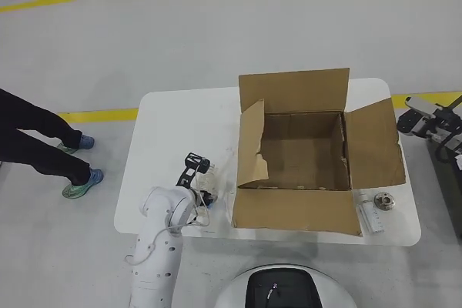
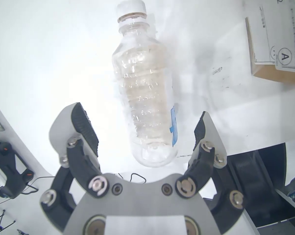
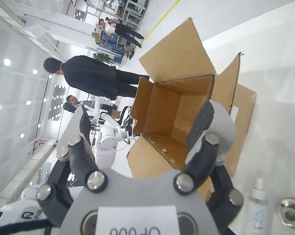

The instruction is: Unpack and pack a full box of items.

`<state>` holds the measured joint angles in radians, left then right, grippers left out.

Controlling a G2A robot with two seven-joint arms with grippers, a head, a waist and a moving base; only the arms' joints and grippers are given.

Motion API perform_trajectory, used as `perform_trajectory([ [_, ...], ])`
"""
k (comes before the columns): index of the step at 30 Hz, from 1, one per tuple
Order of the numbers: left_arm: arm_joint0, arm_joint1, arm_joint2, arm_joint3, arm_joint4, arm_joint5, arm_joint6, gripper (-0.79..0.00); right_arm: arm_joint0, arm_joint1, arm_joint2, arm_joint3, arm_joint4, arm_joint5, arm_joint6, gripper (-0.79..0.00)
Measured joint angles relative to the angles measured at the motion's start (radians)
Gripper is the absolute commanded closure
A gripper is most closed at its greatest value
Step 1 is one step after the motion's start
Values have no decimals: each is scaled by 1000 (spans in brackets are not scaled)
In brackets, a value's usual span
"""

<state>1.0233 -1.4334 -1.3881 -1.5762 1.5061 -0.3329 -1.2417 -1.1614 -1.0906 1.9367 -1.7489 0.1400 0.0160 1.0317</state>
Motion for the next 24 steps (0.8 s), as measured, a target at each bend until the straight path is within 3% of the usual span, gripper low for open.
perform_trajectory([
  [14,-34,8,27,83,-2,18,6,-785,3,22,-15,19,18,-2,-15,-785],
  [24,-56,13,36,121,-31,29,-9,-637,10,38,-31,30,26,-6,-24,-785],
])
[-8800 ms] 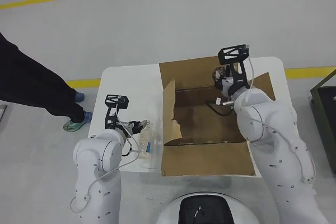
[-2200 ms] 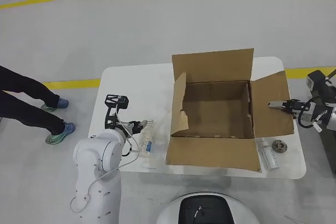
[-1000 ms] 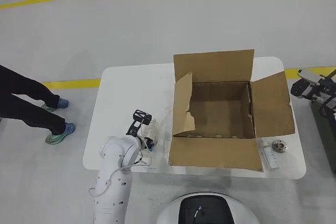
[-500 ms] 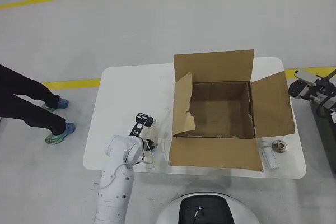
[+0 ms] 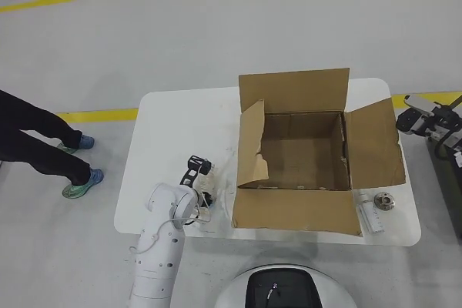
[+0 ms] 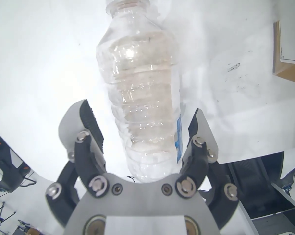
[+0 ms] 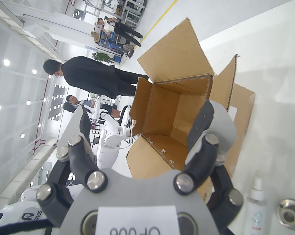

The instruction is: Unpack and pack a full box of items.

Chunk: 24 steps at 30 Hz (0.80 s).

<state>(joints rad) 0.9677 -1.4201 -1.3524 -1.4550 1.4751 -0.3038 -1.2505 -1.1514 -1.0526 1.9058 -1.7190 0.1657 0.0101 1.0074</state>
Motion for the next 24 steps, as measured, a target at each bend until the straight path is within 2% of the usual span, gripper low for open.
perform_trajectory([
  [1,-1,1,1,3,-2,1,-1,-542,0,1,-1,1,0,0,-1,-785],
  [2,-3,1,2,5,-3,1,-1,-486,0,3,-2,2,0,-1,-2,-785],
  [3,-5,2,4,7,-5,0,-3,-453,0,4,-3,3,1,-1,-2,-785],
  [5,-7,3,6,11,-8,-1,-4,-446,0,7,-5,5,4,-1,-3,-785],
  [6,-8,4,8,15,-12,-1,-7,-391,0,9,-6,6,5,-1,-5,-785],
  [9,-13,5,10,23,-22,2,-14,-311,-2,13,-8,9,7,-4,-9,-785],
  [11,-15,6,12,29,-27,5,-17,-175,-4,15,-9,10,9,-4,-9,-785],
  [13,-18,7,13,33,-33,9,-20,0,-5,18,-11,12,9,-5,-12,-785],
  [19,-11,14,0,-7,-28,32,13,0,-5,26,-10,14,15,-1,-28,-785],
  [24,15,23,-37,-105,-43,57,12,0,-12,35,29,10,18,-4,-47,-785],
])
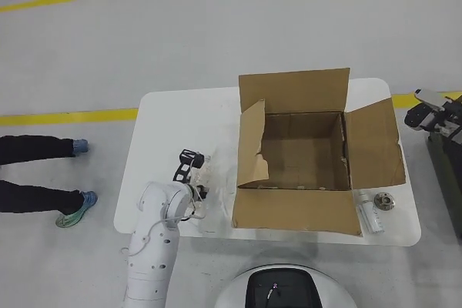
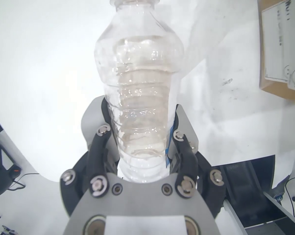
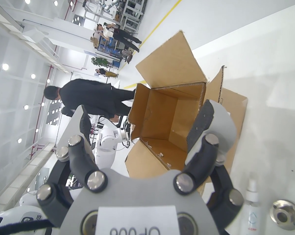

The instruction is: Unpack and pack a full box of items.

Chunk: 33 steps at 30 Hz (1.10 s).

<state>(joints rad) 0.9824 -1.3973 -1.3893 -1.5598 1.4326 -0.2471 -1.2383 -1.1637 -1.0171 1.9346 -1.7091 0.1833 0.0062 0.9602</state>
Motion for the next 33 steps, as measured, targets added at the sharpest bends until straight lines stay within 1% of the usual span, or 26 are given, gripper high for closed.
perform_trajectory([
  [5,22,7,-33,-107,-9,29,-3,0,-20,13,42,29,-55,20,-7,-785],
  [6,26,9,-40,-140,-13,37,-6,0,-24,16,43,39,-75,26,-5,-785],
  [10,31,11,-61,-253,-47,67,-21,0,-31,23,10,77,-113,51,24,-785],
  [11,29,12,-64,-279,-58,74,-27,0,-31,24,-5,84,-124,55,28,-770],
  [12,25,12,-68,-311,-73,83,-33,0,-30,24,-28,93,-130,58,33,-717],
  [13,21,12,-70,-333,-84,91,-36,0,-28,23,-45,100,-127,59,34,-440],
  [15,5,12,-72,-380,-110,111,-42,0,-22,21,-87,115,-113,60,34,-305],
  [16,-4,12,-71,-397,-126,120,-45,0,-19,21,-105,121,-112,61,32,-212],
  [17,-14,11,-71,-414,-141,129,-49,0,-16,20,-123,125,-113,61,33,-49],
  [18,-28,11,-68,-434,-159,138,-55,0,-10,19,-146,131,-112,59,35,0],
  [21,-69,9,-55,-464,-222,158,-60,0,8,18,-197,146,-115,58,37,0],
  [27,-159,5,8,-455,-264,192,-44,0,36,13,-287,156,-112,56,30,0],
  [33,-217,3,52,-452,-297,219,-48,0,44,6,-368,128,-99,58,6,0],
])
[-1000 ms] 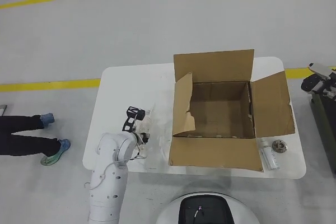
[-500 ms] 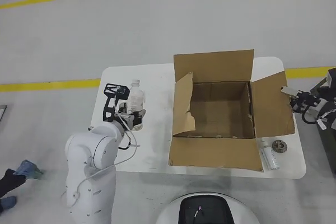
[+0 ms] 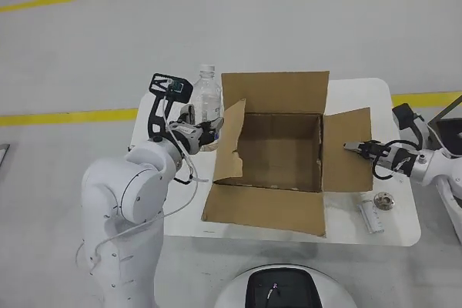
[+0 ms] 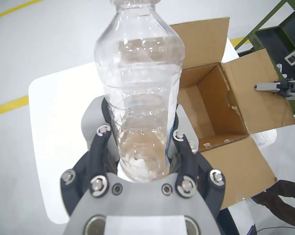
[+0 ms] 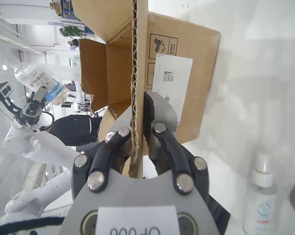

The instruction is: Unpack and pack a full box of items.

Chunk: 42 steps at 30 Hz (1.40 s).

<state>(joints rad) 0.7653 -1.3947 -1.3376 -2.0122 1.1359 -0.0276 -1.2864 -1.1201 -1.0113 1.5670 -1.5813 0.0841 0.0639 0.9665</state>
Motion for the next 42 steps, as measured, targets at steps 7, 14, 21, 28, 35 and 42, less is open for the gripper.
perform_trajectory([
  [7,-35,3,12,-16,-9,17,-2,0,4,1,-30,-14,-5,6,-15,0],
  [14,-31,12,-27,-32,1,36,-21,0,20,10,-12,-7,-23,7,-4,0],
  [21,10,32,-131,-30,30,26,-68,0,32,19,24,0,-27,11,-11,0],
  [28,85,49,-218,-22,66,23,-67,0,64,34,58,33,-55,14,26,0],
  [35,120,63,-271,-3,98,17,-49,0,89,47,60,59,-79,13,95,0],
  [42,130,77,-329,18,121,9,-39,0,90,54,55,63,-78,12,97,0],
])
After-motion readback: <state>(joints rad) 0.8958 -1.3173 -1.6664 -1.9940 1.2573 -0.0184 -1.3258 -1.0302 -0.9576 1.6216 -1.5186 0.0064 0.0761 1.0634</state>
